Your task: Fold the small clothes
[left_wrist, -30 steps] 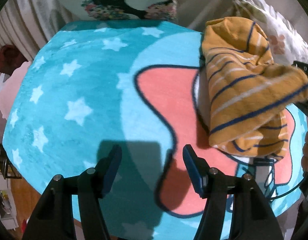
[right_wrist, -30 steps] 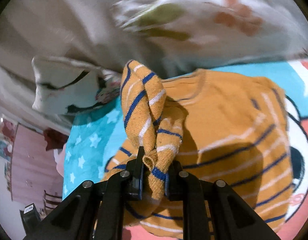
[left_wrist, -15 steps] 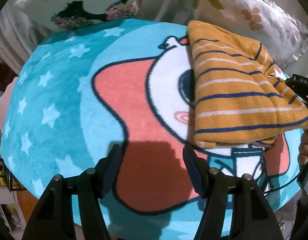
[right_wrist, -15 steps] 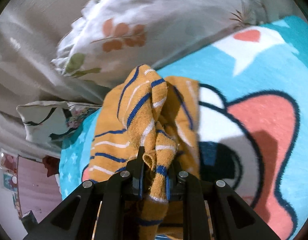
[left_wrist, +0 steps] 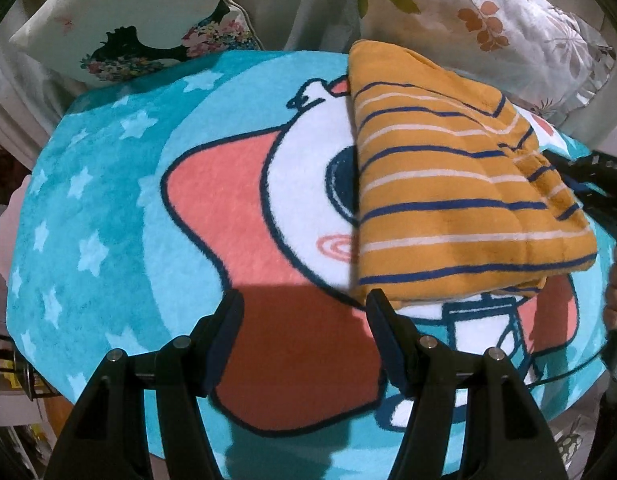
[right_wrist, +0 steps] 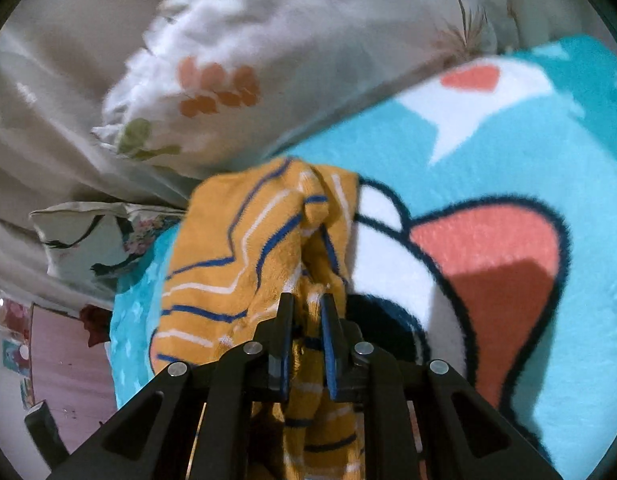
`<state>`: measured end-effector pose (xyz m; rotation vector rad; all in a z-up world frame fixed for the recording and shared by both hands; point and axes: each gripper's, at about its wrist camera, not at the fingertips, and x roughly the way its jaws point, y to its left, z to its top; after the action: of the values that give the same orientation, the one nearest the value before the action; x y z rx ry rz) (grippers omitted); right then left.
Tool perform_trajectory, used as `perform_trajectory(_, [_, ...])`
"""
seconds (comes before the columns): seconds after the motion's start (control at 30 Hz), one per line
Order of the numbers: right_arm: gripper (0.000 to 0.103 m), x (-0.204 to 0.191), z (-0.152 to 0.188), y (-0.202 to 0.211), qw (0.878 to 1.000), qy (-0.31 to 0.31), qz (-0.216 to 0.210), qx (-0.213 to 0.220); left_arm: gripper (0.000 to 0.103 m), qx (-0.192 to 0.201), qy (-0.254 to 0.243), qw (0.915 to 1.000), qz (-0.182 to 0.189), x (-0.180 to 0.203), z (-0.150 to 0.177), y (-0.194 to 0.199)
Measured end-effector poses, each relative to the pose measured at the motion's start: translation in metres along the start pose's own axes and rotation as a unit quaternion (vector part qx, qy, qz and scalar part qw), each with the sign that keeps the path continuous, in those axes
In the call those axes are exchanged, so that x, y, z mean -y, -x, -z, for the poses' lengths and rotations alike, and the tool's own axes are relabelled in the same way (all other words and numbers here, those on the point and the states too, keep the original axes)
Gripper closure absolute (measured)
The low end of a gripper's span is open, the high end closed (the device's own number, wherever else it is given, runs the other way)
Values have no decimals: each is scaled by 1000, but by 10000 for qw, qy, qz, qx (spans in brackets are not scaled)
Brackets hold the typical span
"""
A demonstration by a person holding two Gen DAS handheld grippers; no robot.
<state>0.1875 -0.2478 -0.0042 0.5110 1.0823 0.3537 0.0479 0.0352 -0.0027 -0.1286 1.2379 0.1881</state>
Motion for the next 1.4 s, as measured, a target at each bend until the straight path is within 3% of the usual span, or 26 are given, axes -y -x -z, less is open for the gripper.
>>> perform_trajectory(0.13, [79,-22,5,23,9991,259,-342,70,41,-40,9,10000,77,7,-3,-6])
perform_trajectory(0.17, [70,-29,9,24,9987,363,-343,18,41,-48,18,9999,102,9,-4,-7])
perform_trajectory(0.23, [67,-42,22,21,9974,689,-141,-148,41,-42,45,9999,146,12,-6,-9])
perform_trajectory(0.27, [68,-45,28,16,9965,797,-52,-243,41,-35,55,9998,173,12,-7,-9])
perform_trajectory(0.3, [88,-45,35,11,9954,881,5,-362,41,-22,58,9998,207,13,-9,-9])
perform_trajectory(0.33, [92,-43,40,5,9949,904,92,-442,41,-6,62,9997,224,13,-10,-9])
perform_trajectory(0.57, [94,17,42,-1,9978,93,254,-610,41,1,248,9993,276,0,-20,-14])
perform_trajectory(0.73, [93,18,47,-6,9972,132,321,-667,37,-106,520,9975,474,-10,-28,-26])
perform_trajectory(0.93, [80,25,52,-3,9973,48,297,-671,37,1,496,9972,557,-4,-33,-30])
perform_trajectory(1.0, [59,29,53,1,9966,56,487,-665,37,27,460,9974,561,0,-35,-33])
perform_trajectory(1.07, [59,31,54,8,9969,-4,474,-631,37,55,389,9977,553,6,-37,-35])
perform_trajectory(1.23, [69,-4,48,37,9961,539,689,-108,38,82,75,9992,383,23,-33,-52])
perform_trajectory(1.4, [73,-50,48,42,9935,1105,269,31,39,63,55,9992,383,27,-23,-55])
